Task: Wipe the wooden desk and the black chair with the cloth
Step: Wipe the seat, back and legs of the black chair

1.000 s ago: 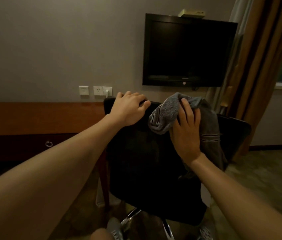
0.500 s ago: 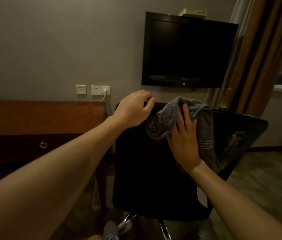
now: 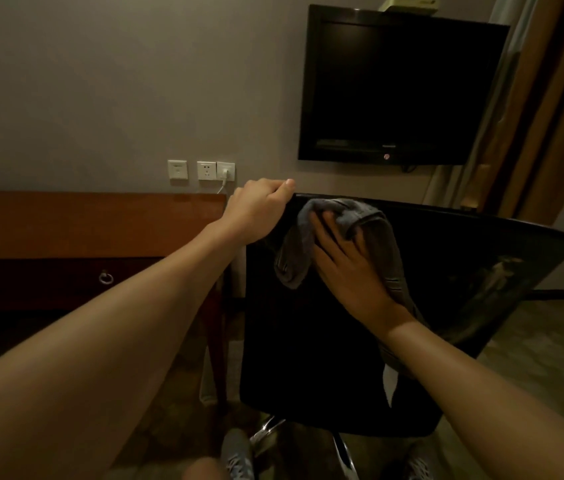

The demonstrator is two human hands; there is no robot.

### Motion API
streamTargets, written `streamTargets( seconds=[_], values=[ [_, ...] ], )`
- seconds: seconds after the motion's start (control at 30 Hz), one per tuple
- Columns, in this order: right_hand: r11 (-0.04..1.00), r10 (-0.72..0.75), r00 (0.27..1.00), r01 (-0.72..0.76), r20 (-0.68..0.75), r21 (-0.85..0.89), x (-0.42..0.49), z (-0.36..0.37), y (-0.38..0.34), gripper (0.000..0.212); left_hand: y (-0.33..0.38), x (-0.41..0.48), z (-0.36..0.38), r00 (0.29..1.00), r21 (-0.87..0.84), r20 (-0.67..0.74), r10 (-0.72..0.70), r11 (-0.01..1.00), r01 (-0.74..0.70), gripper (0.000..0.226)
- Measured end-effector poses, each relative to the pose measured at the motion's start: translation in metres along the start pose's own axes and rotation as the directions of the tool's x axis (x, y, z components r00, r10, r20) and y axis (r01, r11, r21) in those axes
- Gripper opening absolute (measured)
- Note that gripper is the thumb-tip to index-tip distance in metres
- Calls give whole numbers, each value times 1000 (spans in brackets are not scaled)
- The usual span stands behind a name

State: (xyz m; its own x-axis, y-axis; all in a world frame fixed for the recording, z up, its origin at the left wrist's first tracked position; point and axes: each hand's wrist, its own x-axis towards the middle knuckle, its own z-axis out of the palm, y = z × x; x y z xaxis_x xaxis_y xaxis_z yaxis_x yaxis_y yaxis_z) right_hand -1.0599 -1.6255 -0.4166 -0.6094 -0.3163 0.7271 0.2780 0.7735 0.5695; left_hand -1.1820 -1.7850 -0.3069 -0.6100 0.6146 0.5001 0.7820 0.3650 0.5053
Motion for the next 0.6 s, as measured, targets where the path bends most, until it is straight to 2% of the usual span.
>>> streamTargets(
  seconds=[0.07,0.17,0.23,0.33,0.4,0.47,0.53,0.6],
  values=[
    [994,-98,995,97,21,55,11,5,-8,68,-1,2,-1,998,-73,50,-37,997,41,53],
    [979,-113,994,111,5,169,23,11,-23,82,-5,1,-4,991,-229,88,-104,966,122,60],
    [973,-125,992,118,22,201,26,11,-30,80,-8,-4,-6,988,-288,94,-124,946,146,61],
    [965,-111,994,104,16,240,28,12,-38,67,-8,-9,-6,991,-350,87,-105,928,129,47],
    [960,-191,980,176,50,218,26,19,-48,66,-8,-11,-4,992,-402,87,-96,907,123,36],
    [916,-350,917,293,189,275,13,26,-61,58,-9,-14,-1,991,-434,88,-102,891,130,38],
    [842,-397,904,291,156,454,-1,26,-66,48,-11,-15,2,992,-440,76,-104,889,127,45],
    [797,-427,886,274,181,539,-14,30,-70,49,-13,-16,4,994,-439,55,-93,892,108,45]
  ],
)
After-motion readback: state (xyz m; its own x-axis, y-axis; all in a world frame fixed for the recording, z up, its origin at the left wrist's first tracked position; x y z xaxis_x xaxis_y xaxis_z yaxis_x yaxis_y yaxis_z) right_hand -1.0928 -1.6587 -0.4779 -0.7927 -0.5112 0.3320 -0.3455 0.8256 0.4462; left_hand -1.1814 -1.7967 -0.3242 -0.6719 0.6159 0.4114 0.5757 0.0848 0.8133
